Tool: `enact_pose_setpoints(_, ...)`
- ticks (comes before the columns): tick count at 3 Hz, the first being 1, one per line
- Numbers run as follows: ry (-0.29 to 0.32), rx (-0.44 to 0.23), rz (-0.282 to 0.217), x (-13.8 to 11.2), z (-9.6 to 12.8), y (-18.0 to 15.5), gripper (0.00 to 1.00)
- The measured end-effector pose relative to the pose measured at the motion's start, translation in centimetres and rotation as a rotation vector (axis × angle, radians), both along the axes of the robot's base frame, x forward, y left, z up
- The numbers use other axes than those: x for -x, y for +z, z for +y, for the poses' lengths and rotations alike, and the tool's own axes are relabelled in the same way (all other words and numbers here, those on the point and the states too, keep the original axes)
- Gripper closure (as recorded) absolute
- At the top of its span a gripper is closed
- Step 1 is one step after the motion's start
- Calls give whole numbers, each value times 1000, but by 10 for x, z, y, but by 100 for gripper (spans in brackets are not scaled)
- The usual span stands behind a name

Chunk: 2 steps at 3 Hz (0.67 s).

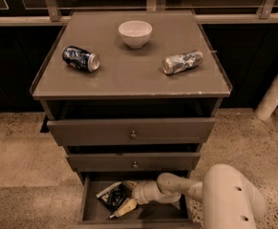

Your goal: Pick blue chip bag from bottom drawer and place on counter

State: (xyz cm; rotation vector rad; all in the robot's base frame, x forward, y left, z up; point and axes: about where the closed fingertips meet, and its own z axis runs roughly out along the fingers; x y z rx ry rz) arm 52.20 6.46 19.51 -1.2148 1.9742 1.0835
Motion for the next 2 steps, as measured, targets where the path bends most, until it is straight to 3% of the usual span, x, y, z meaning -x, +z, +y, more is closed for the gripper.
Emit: enact_pose_setpoints(2, -16, 25, 18, -8, -2, -16, 0)
